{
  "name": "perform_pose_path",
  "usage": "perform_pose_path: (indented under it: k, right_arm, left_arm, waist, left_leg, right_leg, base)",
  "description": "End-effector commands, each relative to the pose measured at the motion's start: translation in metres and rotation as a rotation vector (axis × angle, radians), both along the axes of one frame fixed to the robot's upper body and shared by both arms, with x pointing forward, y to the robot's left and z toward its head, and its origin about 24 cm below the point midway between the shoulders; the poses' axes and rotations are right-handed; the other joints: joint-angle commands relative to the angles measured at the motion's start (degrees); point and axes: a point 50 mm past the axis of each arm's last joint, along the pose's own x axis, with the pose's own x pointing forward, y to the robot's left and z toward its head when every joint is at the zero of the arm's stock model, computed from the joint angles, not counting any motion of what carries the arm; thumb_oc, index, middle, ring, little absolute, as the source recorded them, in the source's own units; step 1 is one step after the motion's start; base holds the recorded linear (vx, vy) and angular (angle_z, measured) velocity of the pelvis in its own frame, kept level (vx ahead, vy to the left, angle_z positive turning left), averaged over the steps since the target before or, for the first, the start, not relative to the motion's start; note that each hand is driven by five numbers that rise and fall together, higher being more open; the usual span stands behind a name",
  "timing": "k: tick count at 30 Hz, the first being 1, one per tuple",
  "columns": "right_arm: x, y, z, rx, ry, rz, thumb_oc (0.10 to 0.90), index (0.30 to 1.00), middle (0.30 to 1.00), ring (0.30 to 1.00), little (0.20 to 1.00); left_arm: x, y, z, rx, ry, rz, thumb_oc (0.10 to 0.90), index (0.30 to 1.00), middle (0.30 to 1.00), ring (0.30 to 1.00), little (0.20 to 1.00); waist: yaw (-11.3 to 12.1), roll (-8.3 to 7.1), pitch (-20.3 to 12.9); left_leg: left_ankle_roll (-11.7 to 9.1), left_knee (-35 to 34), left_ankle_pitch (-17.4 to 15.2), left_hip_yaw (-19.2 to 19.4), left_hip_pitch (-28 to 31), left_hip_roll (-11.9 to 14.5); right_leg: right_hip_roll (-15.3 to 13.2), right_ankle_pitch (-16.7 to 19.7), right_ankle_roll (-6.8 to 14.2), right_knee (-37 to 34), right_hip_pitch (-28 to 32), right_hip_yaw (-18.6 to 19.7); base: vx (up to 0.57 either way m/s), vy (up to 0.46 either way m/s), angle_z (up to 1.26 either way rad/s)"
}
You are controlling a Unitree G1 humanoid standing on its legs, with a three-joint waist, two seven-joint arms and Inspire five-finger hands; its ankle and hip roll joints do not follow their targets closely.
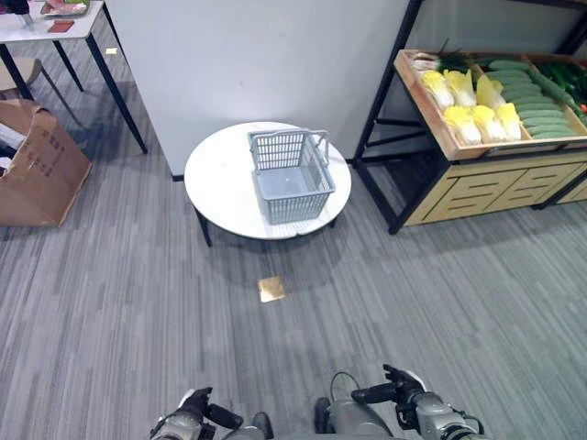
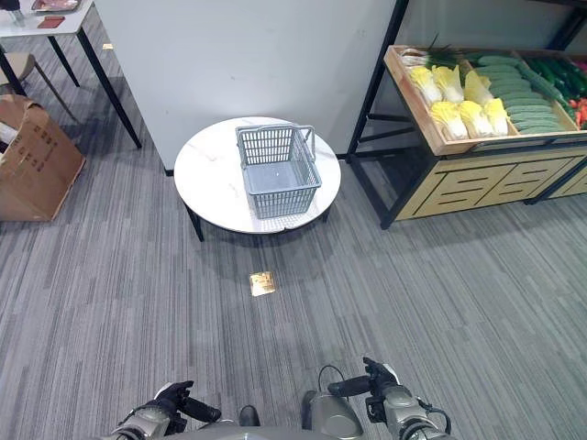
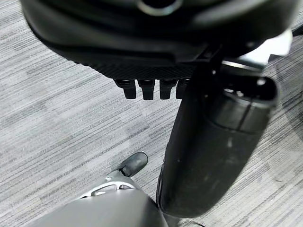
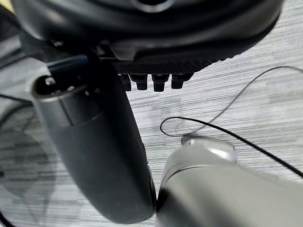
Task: Get the vegetables into the basket
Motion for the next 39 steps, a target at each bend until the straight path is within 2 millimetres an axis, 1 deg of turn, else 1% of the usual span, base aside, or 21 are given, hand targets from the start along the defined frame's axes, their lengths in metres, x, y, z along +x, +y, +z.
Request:
perform_pose_path:
  k: [1, 5, 7, 9, 11, 15, 17, 19, 20, 21, 22, 24, 25, 26, 27, 29, 30, 31, 33, 35, 39]
  right_arm:
    - [-0.025, -0.003, -0.008, -0.054, 0.104, 0.076, 0.9, 1.0, 1.0, 1.0, 1.0]
    - [-0.03, -0.003, -0.01, -0.047, 0.115, 0.059, 0.9, 1.0, 1.0, 1.0, 1.0]
    - [-0.036, -0.008, -0.01, -0.057, 0.137, 0.055, 0.9, 1.0, 1.0, 1.0, 1.0]
    - [-0.036, -0.01, -0.01, -0.059, 0.138, 0.049, 0.9, 1.0, 1.0, 1.0, 1.0]
    - [-0.034, -0.015, -0.008, -0.068, 0.13, 0.05, 0.9, 1.0, 1.0, 1.0, 1.0]
    - [-0.035, -0.018, -0.008, -0.074, 0.135, 0.049, 0.9, 1.0, 1.0, 1.0, 1.0]
    - [-0.038, -0.019, -0.008, -0.075, 0.14, 0.045, 0.9, 1.0, 1.0, 1.0, 1.0]
    - [-0.041, -0.022, -0.008, -0.084, 0.155, 0.055, 0.9, 1.0, 1.0, 1.0, 1.0]
    - [-0.044, -0.024, -0.009, -0.092, 0.166, 0.066, 0.9, 1.0, 1.0, 1.0, 1.0]
    - [-0.046, -0.026, -0.009, -0.098, 0.174, 0.078, 0.9, 1.0, 1.0, 1.0, 1.0]
    - [-0.046, -0.029, -0.008, -0.109, 0.175, 0.08, 0.9, 1.0, 1.0, 1.0, 1.0]
    - [-0.048, -0.032, -0.007, -0.122, 0.188, 0.088, 0.9, 1.0, 1.0, 1.0, 1.0]
    - [-0.049, -0.034, -0.007, -0.126, 0.193, 0.087, 0.9, 1.0, 1.0, 1.0, 1.0]
    - [-0.053, -0.037, -0.007, -0.132, 0.208, 0.074, 0.9, 1.0, 1.0, 1.0, 1.0]
    - [-0.056, -0.04, -0.007, -0.149, 0.217, 0.064, 0.9, 1.0, 1.0, 1.0, 1.0]
    - [-0.056, -0.041, -0.007, -0.153, 0.214, 0.061, 0.9, 1.0, 1.0, 1.0, 1.0]
    - [-0.054, -0.042, -0.006, -0.162, 0.201, 0.046, 0.9, 1.0, 1.0, 1.0, 1.0]
    - [-0.053, -0.042, -0.006, -0.163, 0.195, 0.047, 0.9, 1.0, 1.0, 1.0, 1.0]
    - [-0.049, -0.037, -0.006, -0.153, 0.173, 0.053, 0.9, 1.0, 1.0, 1.0, 1.0]
    - [-0.048, -0.03, -0.008, -0.136, 0.173, 0.061, 0.9, 1.0, 1.0, 1.0, 1.0]
    - [-0.039, -0.017, -0.009, -0.111, 0.16, 0.109, 0.9, 1.0, 1.0, 1.0, 1.0]
  left_arm:
    - [-0.019, 0.014, -0.002, 0.036, 0.07, 0.016, 0.9, 1.0, 1.0, 1.0, 1.0]
    - [-0.019, 0.012, -0.003, 0.03, 0.076, 0.008, 0.9, 1.0, 1.0, 1.0, 1.0]
    - [-0.022, 0.009, -0.004, 0.022, 0.089, 0.007, 0.9, 1.0, 1.0, 1.0, 1.0]
    - [-0.023, 0.009, -0.004, 0.023, 0.092, 0.008, 0.9, 1.0, 1.0, 1.0, 1.0]
    - [-0.022, 0.006, -0.005, 0.018, 0.095, 0.001, 0.9, 1.0, 1.0, 1.0, 1.0]
    - [-0.02, 0.005, -0.004, 0.021, 0.094, -0.012, 0.9, 1.0, 1.0, 1.0, 1.0]
    - [-0.016, 0.003, -0.004, 0.017, 0.085, -0.016, 0.9, 1.0, 1.0, 1.0, 1.0]
    - [-0.013, 0.0, -0.004, 0.008, 0.075, -0.022, 0.9, 1.0, 1.0, 1.0, 1.0]
    - [-0.011, -0.001, -0.004, -0.004, 0.063, -0.006, 0.9, 1.0, 1.0, 1.0, 1.0]
    - [-0.008, -0.001, -0.003, -0.012, 0.047, 0.014, 0.9, 1.0, 1.0, 1.0, 1.0]
    - [0.0, 0.001, 0.0, -0.019, 0.016, 0.037, 0.9, 1.0, 1.0, 1.0, 1.0]
    - [0.004, 0.0, 0.001, -0.027, 0.0, 0.042, 0.9, 1.0, 1.0, 1.0, 1.0]
    - [0.004, 0.0, 0.001, -0.029, 0.0, 0.043, 0.9, 1.0, 1.0, 1.0, 1.0]
    - [0.004, -0.001, 0.001, -0.033, 0.002, 0.044, 0.9, 1.0, 1.0, 1.0, 1.0]
    - [-0.001, -0.001, -0.001, -0.023, 0.021, 0.04, 0.9, 1.0, 1.0, 1.0, 1.0]
    - [-0.003, -0.001, -0.002, -0.021, 0.027, 0.042, 0.9, 1.0, 1.0, 1.0, 1.0]
    - [-0.009, -0.002, -0.003, -0.015, 0.034, 0.057, 0.9, 1.0, 1.0, 1.0, 1.0]
    - [-0.011, -0.002, -0.004, -0.015, 0.038, 0.064, 0.9, 1.0, 1.0, 1.0, 1.0]
    - [-0.018, 0.0, -0.005, -0.012, 0.043, 0.101, 0.9, 1.0, 1.0, 1.0, 1.0]
    - [-0.02, 0.002, -0.005, -0.003, 0.053, 0.094, 0.9, 1.0, 1.0, 1.0, 1.0]
    - [-0.02, 0.008, -0.004, 0.023, 0.061, 0.073, 0.9, 1.0, 1.0, 1.0, 1.0]
  waist:
    - [-1.5, -1.58, -0.1]
    - [-2.8, -1.85, 0.2]
    - [-2.8, -1.14, -1.1]
    - [-3.1, -0.83, -1.2]
    - [-3.5, 0.39, -1.8]
    - [-4.0, 1.2, -2.0]
    - [-4.4, 1.64, -2.3]
    - [-4.5, 2.2, -2.4]
    - [-4.3, 1.93, -2.1]
    - [-3.8, 1.45, -1.6]
    - [-3.4, 0.2, -0.5]
    - [-2.7, -0.67, 0.5]
    - [-2.6, -0.93, 0.8]
    - [-2.1, -1.43, 0.9]
    - [-1.3, -1.22, 0.7]
    - [-0.9, -1.09, 0.8]
    - [0.4, -0.21, 0.9]
    - [0.9, -0.18, 1.2]
    - [1.9, -0.21, 1.0]
    - [2.1, -0.67, 0.5]
    - [2.5, -1.79, -1.2]
  left_leg:
    - [-4.4, 0.3, -2.7, -6.5, 2.1, -0.4]
    - [-4.7, 0.3, -4.3, -7.8, 4.0, -0.9]
    - [-4.9, 0.3, -5.0, -8.9, 5.1, -0.7]
    - [-5.0, 0.3, -5.2, -9.2, 5.2, -0.3]
    - [-5.8, 0.3, -4.9, -10.1, 5.8, 1.5]
    - [-7.1, 0.3, -4.7, -10.8, 6.2, 3.2]
    - [-8.1, 0.4, -3.7, -10.8, 6.4, 4.3]
    - [-9.8, 5.2, -0.9, -10.7, 4.7, 5.8]
    - [-11.8, 11.1, 3.0, -10.8, 2.0, 5.9]
    - [-12.7, 14.1, 5.2, -11.2, 0.1, 5.7]
    - [-13.4, 21.0, 7.9, -11.0, -3.6, 5.8]
    - [-13.0, 24.6, 8.2, -10.5, -6.5, 5.4]
    - [-12.5, 24.1, 7.9, -9.4, -8.3, 5.7]
    - [-11.4, 20.4, 6.1, -6.7, -11.9, 7.3]
    - [-10.9, 12.6, 5.6, -5.8, -15.0, 8.4]
    - [-11.0, 10.2, 6.2, -5.7, -14.4, 8.7]
    - [-11.6, 5.4, 10.8, -8.4, -17.0, 9.4]
    - [-11.8, 4.2, 12.1, -9.1, -17.5, 9.5]
    - [-11.5, 3.4, 11.6, -9.0, -16.2, 8.7]
    - [-10.6, 3.6, 10.4, -8.1, -15.1, 7.6]
    - [-8.2, 1.3, 7.5, -6.3, -12.6, 5.1]
  right_leg:
    - [0.3, 13.3, 3.3, -10.9, -1.3, 2.9]
    - [0.7, 15.0, 3.6, -15.4, -2.0, 1.6]
    - [1.5, 14.3, 2.1, -15.2, -0.6, 1.5]
    - [1.9, 14.0, 1.9, -14.9, -0.6, 1.5]
    - [3.3, 11.2, 0.5, -11.9, -1.5, 0.0]
    - [3.9, 8.7, -0.6, -9.9, -1.7, -1.5]
    - [4.3, 7.5, -1.2, -9.5, -1.4, -2.4]
    - [5.1, 6.4, -2.5, -10.3, 0.7, -3.5]
    - [5.5, 6.3, -3.4, -11.9, 3.1, -3.8]
    - [5.6, 6.3, -3.9, -13.0, 4.4, -4.3]
    - [5.1, 6.0, -4.6, -14.0, 5.9, -5.0]
    - [4.8, 5.4, -5.2, -14.6, 7.2, -5.1]
    - [4.5, 5.2, -5.0, -14.9, 7.7, -5.3]
    - [3.8, 4.6, -4.4, -15.7, 9.1, -5.3]
    - [3.5, 3.9, -3.3, -16.5, 10.2, -4.7]
    - [3.6, 3.4, -3.2, -16.5, 10.9, -4.1]
    - [4.8, 2.2, -3.3, -17.1, 12.3, -2.5]
    - [4.9, 1.6, -3.4, -17.2, 13.4, -1.9]
    - [5.4, 0.2, -3.5, -17.5, 15.5, 0.3]
    - [4.2, -0.2, -3.0, -17.6, 16.2, 1.1]
    - [1.2, 1.3, -0.1, -18.2, 14.8, 3.5]
  base:
    - [0.2, -0.066, 0.14]
    - [0.14, -0.051, 0.58]
    - [0.18, -0.105, 0.58]
    - [0.1, -0.078, 0.22]
    - [0.17, -0.151, 0.05]
    - [0.11, -0.118, 0.14]
    - [0.13, -0.155, 0.34]
    - [0.17, -0.232, 0.42]
    - [0.12, -0.244, 0.28]
    - [0.11, -0.292, 0.25]
    - [0.08, -0.255, 0.09]
    - [0.07, -0.174, 0.12]
    - [0.14, -0.075, 0.02]
    - [0.29, 0.003, 0.01]
    - [0.32, 0.047, -0.01]
    - [0.21, 0.06, -0.06]
    - [0.21, 0.064, -0.39]
    - [0.34, 0.093, -0.81]
    - [0.28, 0.139, -0.75]
    - [0.2, 0.272, -0.81]
    - [0.11, 0.262, -0.33]
